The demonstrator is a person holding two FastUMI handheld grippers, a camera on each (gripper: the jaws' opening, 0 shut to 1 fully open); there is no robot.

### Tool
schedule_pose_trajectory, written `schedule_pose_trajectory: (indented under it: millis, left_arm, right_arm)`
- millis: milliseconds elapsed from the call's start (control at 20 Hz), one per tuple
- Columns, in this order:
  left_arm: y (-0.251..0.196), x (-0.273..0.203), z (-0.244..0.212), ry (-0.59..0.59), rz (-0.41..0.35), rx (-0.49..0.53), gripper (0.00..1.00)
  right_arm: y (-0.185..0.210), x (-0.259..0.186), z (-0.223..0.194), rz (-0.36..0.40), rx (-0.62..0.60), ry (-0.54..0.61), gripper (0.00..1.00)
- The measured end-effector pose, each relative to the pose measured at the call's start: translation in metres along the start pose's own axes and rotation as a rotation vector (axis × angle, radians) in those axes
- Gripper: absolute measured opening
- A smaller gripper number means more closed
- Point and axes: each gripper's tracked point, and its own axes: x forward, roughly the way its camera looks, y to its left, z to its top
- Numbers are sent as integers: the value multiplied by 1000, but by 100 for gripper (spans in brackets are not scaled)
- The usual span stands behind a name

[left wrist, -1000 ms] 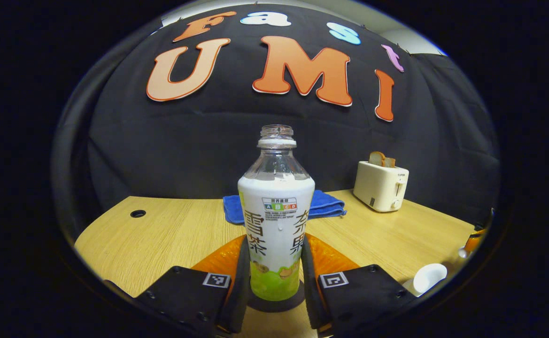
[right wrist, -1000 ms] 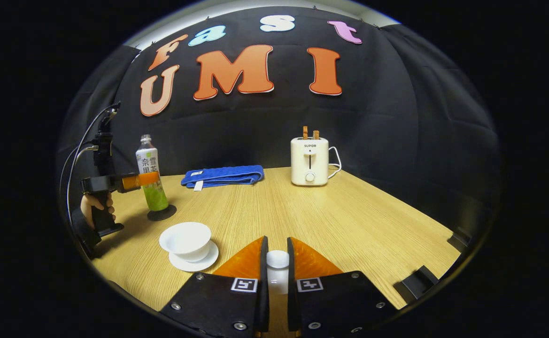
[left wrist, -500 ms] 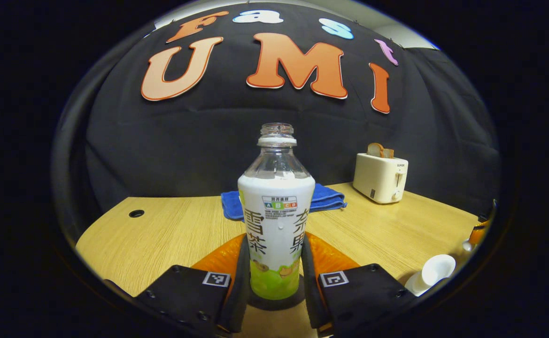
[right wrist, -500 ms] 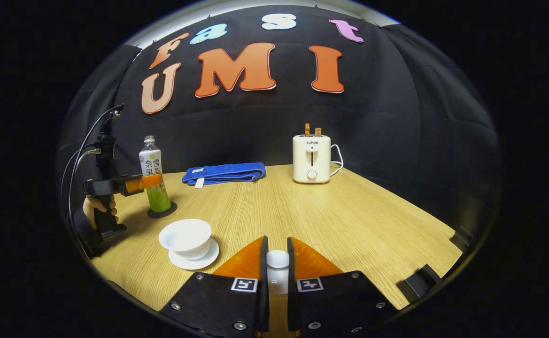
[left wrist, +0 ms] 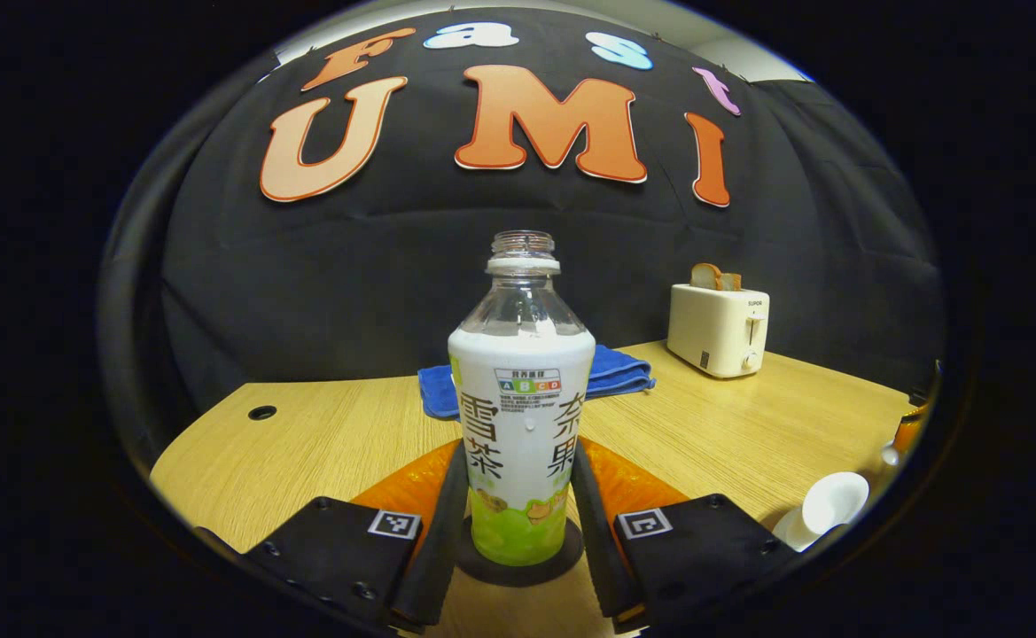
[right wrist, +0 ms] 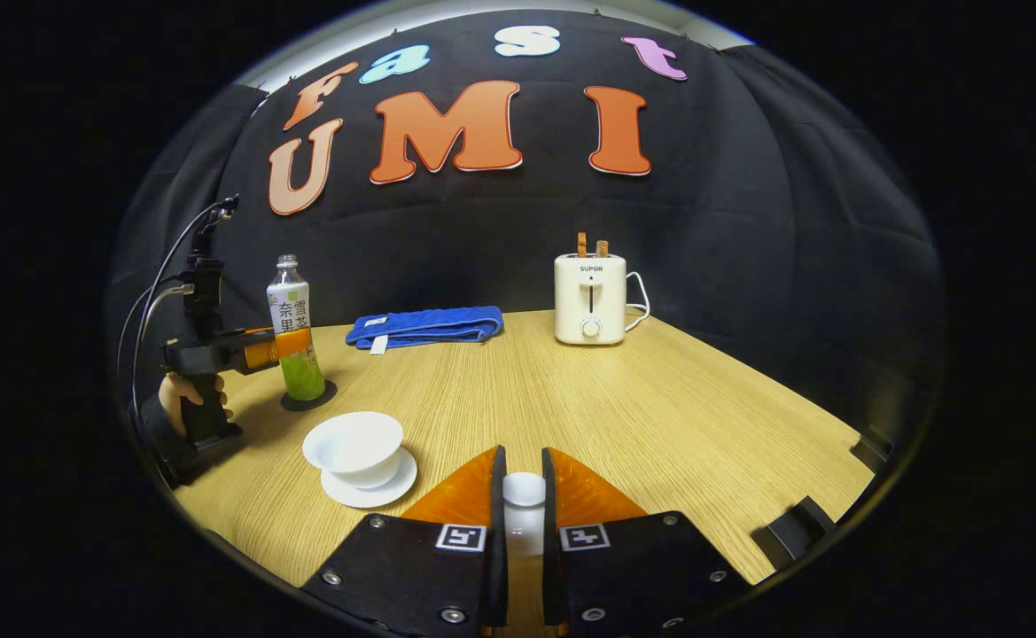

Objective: Open the teacup lid with one hand, grasp the water bottle and pour water into the teacup with the other hand; after pouring, place the water bottle on the coaster and then close the teacup lid.

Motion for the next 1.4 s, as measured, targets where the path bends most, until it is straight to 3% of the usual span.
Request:
schedule_pose_trajectory:
  millis: [650, 700, 800, 900, 950, 1000, 1400]
  left_arm:
    - [3, -5, -8, 14, 19, -10, 70]
    - [5, -3, -10, 11, 25, -7, 84]
    - [5, -7, -4, -8, 32, -7, 90]
    - [4, -12, 0, -23, 29, -10, 91]
    - [4, -17, 2, -27, 33, -4, 88]
    - [4, -19, 5, -37, 35, 0, 94]
    - [6, -56, 3, -38, 51, -30, 94]
  right_arm:
    - [2, -1, 1, 6, 10, -4, 16]
    - [4, 0, 3, 8, 9, -6, 16]
    - [9, 2, 10, 20, 3, -20, 16]
    - [17, 1, 22, 34, -8, -43, 16]
    - [22, 2, 28, 44, -14, -56, 16]
    - [28, 2, 34, 56, -20, -69, 16]
    - [100, 21, 54, 207, -56, -91, 16]
